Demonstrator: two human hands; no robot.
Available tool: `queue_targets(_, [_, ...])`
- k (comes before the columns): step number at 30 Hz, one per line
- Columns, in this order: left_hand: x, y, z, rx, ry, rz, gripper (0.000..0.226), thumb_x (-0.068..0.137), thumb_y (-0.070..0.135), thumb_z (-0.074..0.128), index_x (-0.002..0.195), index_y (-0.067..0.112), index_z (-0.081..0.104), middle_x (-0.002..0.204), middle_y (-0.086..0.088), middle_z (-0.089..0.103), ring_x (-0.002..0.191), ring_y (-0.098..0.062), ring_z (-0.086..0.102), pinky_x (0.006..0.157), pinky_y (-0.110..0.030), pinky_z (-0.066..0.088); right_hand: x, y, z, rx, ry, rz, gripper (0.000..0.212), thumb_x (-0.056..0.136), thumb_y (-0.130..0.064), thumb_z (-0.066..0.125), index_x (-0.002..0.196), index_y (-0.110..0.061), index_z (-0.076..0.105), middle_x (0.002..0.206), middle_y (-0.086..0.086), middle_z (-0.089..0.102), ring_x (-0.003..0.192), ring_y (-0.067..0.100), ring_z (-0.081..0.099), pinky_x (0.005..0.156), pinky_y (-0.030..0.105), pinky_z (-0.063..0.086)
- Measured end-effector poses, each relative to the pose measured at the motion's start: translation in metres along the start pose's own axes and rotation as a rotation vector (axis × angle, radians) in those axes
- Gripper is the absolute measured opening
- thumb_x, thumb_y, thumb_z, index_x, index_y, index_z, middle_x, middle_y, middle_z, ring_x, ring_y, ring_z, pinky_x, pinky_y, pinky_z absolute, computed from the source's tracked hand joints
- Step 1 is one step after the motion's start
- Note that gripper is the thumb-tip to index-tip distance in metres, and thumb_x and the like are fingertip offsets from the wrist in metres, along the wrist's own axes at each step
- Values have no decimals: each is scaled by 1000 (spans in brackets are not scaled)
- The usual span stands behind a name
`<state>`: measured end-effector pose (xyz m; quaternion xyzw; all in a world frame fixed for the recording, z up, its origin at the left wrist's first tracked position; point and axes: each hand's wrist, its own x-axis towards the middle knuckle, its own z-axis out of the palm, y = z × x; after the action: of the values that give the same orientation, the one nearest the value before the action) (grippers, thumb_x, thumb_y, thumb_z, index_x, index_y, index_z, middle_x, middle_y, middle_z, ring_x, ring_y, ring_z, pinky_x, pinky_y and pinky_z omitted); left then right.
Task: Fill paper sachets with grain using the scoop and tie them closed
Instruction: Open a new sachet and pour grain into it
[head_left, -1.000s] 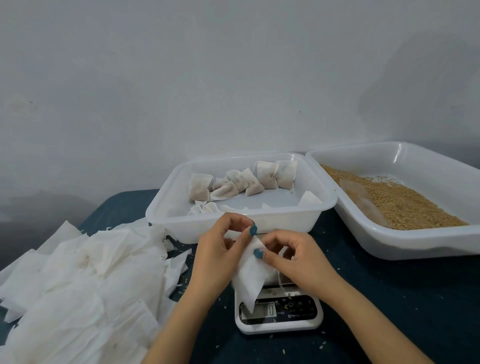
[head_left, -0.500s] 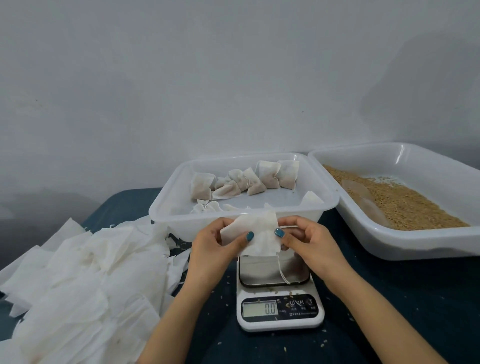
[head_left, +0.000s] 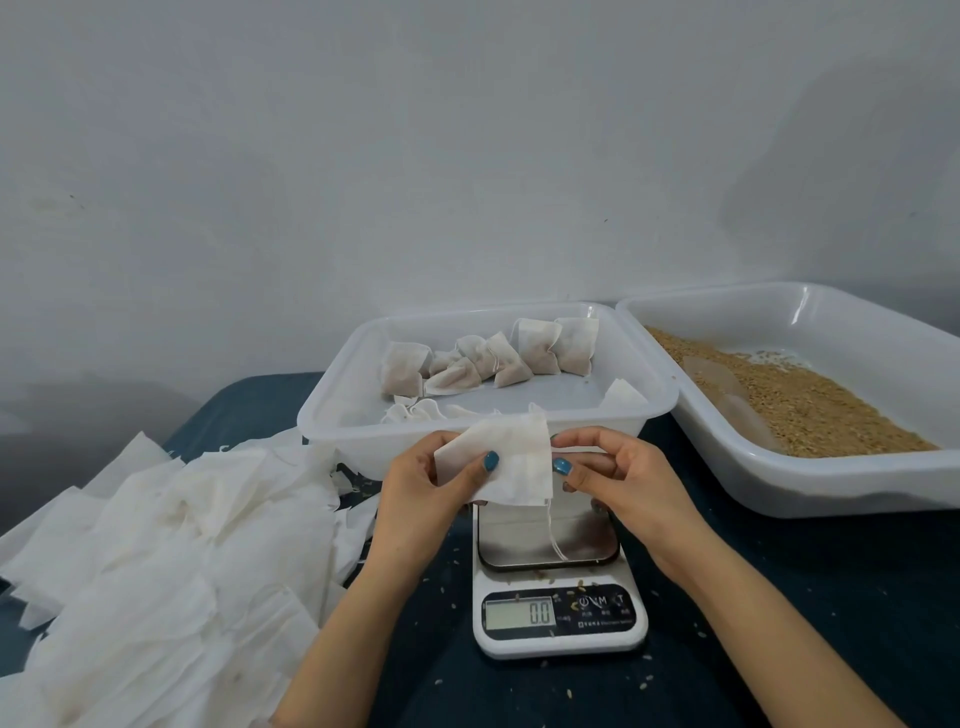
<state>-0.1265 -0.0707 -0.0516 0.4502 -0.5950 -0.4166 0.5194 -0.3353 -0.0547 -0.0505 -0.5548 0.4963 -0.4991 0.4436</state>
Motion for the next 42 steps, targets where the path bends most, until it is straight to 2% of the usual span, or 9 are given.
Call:
queue_targets(14, [0,-3,0,45,30,10,10,84,23,78,91,27,72,73,9,71,59,-2,61,55,-17,49,-1,1,1,31,-16,-39,21,86,-11,73,100,-26,71,87,-2,78,75,8,72,53,13,46])
queue_targets(19, [-4,2,5,31,-24,34,29,76,28,84,101,26,71,90,10,76,82,-4,71,67,-14,52,-1,2,3,54,-36,-42,17,84,-9,74,95,-22,71,85,0,77,71,8,71,52,13,45])
queue_targets(21, [-5,4,8,71,-77,69,34,74,31,85,104,26,70,93,8,76,87,-8,71,72,-17,54,-1,4,5,55,-53,-44,16,84,-8,75,93,-20,70,84,1,77,70,8,70,54,14,46])
queue_targets(24, [-6,3,10,119,-116,91,34,74,35,86,104,29,70,93,7,75,89,-11,70,75,-22,55,-1,5,7,36,-79,-44,16,81,-11,78,92,-20,69,84,1,77,73,10,71,66,23,54])
queue_targets(27, [-6,2,10,137,-81,91,29,79,27,84,104,27,70,94,7,75,91,-11,70,81,-32,58,-3,5,7,22,-86,-52,15,80,-13,80,87,-20,68,81,0,76,70,9,71,57,15,49])
queue_targets(32, [-6,1,8,124,-82,90,22,81,25,82,100,25,72,92,5,76,88,-14,72,78,-33,59,-2,5,7,13,-81,-61,17,81,-13,79,80,-17,62,74,-2,73,66,5,67,53,13,46])
queue_targets(35, [-6,0,8,113,-76,85,20,80,26,82,97,25,73,89,4,76,85,-13,72,73,-29,58,-2,4,6,14,-75,-70,20,82,-12,77,79,-16,59,79,-3,75,68,6,68,54,12,46])
queue_targets(39, [-6,-1,8,126,-84,73,8,82,28,81,87,28,75,81,1,75,76,-13,71,67,-32,58,-1,4,6,10,-75,-92,21,82,-10,78,79,-15,58,83,-1,76,70,6,69,59,11,47])
queue_targets(42, [-7,-1,9,130,-94,73,5,83,29,79,86,31,75,78,2,75,72,-14,72,64,-30,57,-1,5,7,-19,-80,-116,22,82,-9,78,78,-15,57,82,-1,76,71,7,69,60,10,47])
